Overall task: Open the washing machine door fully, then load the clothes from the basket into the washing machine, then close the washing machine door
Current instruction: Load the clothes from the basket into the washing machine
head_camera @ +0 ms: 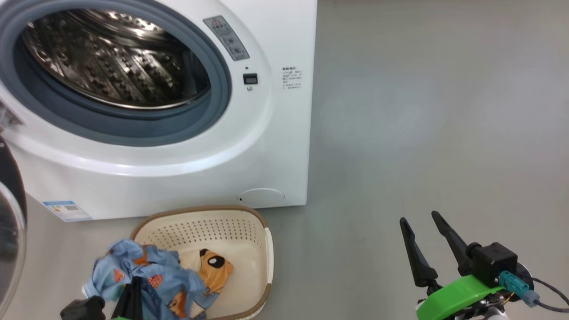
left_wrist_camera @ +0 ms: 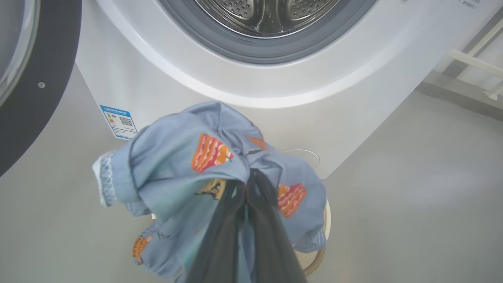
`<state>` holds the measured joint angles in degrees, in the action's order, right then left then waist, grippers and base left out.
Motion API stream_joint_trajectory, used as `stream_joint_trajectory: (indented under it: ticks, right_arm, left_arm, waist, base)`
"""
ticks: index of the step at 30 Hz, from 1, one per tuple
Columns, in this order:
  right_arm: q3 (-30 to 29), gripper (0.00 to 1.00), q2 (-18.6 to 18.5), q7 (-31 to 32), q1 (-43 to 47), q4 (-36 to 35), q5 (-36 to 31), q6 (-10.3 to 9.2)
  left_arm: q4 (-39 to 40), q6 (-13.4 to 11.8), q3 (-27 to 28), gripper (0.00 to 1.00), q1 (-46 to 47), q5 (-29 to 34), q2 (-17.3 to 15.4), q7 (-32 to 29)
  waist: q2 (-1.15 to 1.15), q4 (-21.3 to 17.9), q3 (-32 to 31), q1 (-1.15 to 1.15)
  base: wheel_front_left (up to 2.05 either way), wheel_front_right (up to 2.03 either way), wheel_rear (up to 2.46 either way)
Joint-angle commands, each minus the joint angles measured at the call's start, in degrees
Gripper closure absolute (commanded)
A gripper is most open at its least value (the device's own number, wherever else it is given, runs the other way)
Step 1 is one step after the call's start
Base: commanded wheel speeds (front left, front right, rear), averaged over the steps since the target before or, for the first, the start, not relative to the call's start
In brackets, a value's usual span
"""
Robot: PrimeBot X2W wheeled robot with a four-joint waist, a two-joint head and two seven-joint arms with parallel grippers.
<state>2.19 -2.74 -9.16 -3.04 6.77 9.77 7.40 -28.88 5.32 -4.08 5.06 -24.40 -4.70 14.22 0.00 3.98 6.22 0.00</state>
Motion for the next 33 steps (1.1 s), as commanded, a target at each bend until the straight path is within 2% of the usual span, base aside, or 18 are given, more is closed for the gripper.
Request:
stream_joint_trajectory:
  ticks: [1,20,27,33]
  right_arm:
    - [1.57,0.00,-0.14,-0.08,-0.06,-1.34,0.24,0.09]
    - [1.96,0.00,-0.14,0.91,1.08,-2.48,0.00,0.09]
    - [1.85,0.00,-0.14,0.97,0.54,-3.20,-0.32,0.09]
    - [1.36,0.00,-0.14,1.39,-0.70,-4.44,-1.17,0.09]
  left_arm:
    - [1.81,0.13,2.19,1.00,0.02,0.77,-0.90,0.77]
    - [7.24,1.11,4.71,1.00,-2.82,3.36,1.24,0.77]
    - [11.18,1.54,6.59,1.00,-0.65,3.65,1.49,0.78]
    - [13.88,1.85,7.99,1.00,5.31,4.59,1.49,0.78]
  waist:
    - [0.00,0.56,-1.43,0.00]
    - [0.00,0.31,-2.23,0.00]
    - [0.00,0.06,0.71,0.00]
    - [0.00,-0.63,5.85,0.00]
  base:
    - [0.00,0.00,0.00]
    - [0.00,0.00,0.00]
    - [0.00,0.00,0.00]
    - [0.00,0.00,0.00]
